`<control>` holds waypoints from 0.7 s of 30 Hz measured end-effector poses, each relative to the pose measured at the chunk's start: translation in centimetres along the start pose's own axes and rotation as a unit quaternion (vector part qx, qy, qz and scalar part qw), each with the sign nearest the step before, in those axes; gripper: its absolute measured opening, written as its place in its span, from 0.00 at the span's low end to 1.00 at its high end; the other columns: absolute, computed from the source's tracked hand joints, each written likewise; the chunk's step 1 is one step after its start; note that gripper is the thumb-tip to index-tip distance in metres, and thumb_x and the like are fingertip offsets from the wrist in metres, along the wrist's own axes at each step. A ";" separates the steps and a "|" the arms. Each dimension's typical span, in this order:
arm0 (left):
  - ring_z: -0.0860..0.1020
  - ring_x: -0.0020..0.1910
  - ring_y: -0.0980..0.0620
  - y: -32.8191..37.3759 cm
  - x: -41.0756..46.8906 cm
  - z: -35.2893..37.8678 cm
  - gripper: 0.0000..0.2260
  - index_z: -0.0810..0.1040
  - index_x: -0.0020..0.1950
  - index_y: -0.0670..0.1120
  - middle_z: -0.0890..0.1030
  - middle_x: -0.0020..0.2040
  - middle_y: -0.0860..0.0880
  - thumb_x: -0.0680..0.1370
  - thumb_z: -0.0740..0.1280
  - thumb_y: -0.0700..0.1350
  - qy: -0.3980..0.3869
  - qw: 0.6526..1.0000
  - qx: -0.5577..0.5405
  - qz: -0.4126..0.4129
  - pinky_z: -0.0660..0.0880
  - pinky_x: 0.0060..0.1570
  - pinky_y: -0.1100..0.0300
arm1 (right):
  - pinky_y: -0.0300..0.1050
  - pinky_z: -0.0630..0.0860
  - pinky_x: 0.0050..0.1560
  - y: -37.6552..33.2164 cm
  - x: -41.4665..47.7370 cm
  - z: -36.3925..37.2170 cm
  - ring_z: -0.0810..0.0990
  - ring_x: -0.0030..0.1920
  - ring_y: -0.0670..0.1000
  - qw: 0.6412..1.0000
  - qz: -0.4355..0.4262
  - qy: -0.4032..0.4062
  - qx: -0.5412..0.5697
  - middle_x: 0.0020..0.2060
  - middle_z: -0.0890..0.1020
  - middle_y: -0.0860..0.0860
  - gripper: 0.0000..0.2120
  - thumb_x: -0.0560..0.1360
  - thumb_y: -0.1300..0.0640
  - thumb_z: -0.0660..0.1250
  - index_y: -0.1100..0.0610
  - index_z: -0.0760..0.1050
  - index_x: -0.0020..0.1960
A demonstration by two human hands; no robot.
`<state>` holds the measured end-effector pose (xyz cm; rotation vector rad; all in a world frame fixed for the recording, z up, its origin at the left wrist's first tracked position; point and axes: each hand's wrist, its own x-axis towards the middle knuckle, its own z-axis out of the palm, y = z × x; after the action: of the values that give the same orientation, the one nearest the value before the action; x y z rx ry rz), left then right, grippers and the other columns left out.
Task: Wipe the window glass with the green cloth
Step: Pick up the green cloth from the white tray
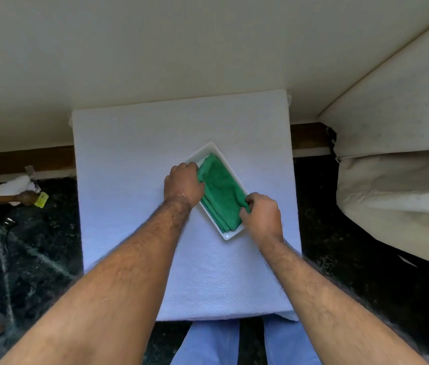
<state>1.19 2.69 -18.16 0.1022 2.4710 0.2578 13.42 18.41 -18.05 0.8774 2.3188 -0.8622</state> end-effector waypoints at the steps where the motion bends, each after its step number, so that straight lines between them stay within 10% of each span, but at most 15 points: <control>1: 0.80 0.56 0.45 0.1 -0.2 0.0 0.14 0.78 0.65 0.46 0.81 0.59 0.46 0.79 0.71 0.44 0.001 0.999 -0.044 -0.024 0.81 0.58 0.48 | 0.39 0.76 0.45 0.0 -0.1 -0.1 0.79 0.48 0.49 1.000 0.009 0.002 0.024 0.54 0.85 0.54 0.15 0.78 0.63 0.71 0.59 0.82 0.65; 8: 0.77 0.43 0.58 0.0 -2.6 -1.5 0.09 0.76 0.53 0.47 0.79 0.50 0.51 0.77 0.73 0.38 -0.001 0.944 -0.312 -0.109 0.73 0.39 0.67 | 0.27 0.65 0.38 -1.0 -1.2 -2.6 0.77 0.48 0.46 0.991 0.047 0.015 0.127 0.53 0.80 0.51 0.12 0.76 0.58 0.75 0.59 0.83 0.59; 14: 0.84 0.55 0.47 -0.6 -5.9 -5.5 0.12 0.76 0.53 0.48 0.81 0.58 0.47 0.76 0.77 0.42 -0.004 0.860 -0.497 -0.114 0.83 0.53 0.52 | 0.30 0.73 0.44 -2.0 -3.0 -7.9 0.81 0.47 0.44 0.981 0.028 0.013 0.191 0.46 0.84 0.47 0.06 0.76 0.60 0.73 0.55 0.83 0.53; 21: 0.80 0.42 0.50 2.3 -10.5 -13.6 0.11 0.73 0.46 0.47 0.81 0.44 0.47 0.79 0.72 0.34 0.014 0.817 -0.575 -0.040 0.80 0.51 0.53 | 0.48 0.82 0.60 -4.9 -6.7 -15.0 0.86 0.52 0.51 0.979 -0.017 0.012 0.203 0.47 0.88 0.50 0.07 0.75 0.58 0.78 0.54 0.86 0.53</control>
<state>1.18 1.34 -0.85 -0.5171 1.9288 1.6365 10.87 23.56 -1.88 1.0170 2.2192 -1.3768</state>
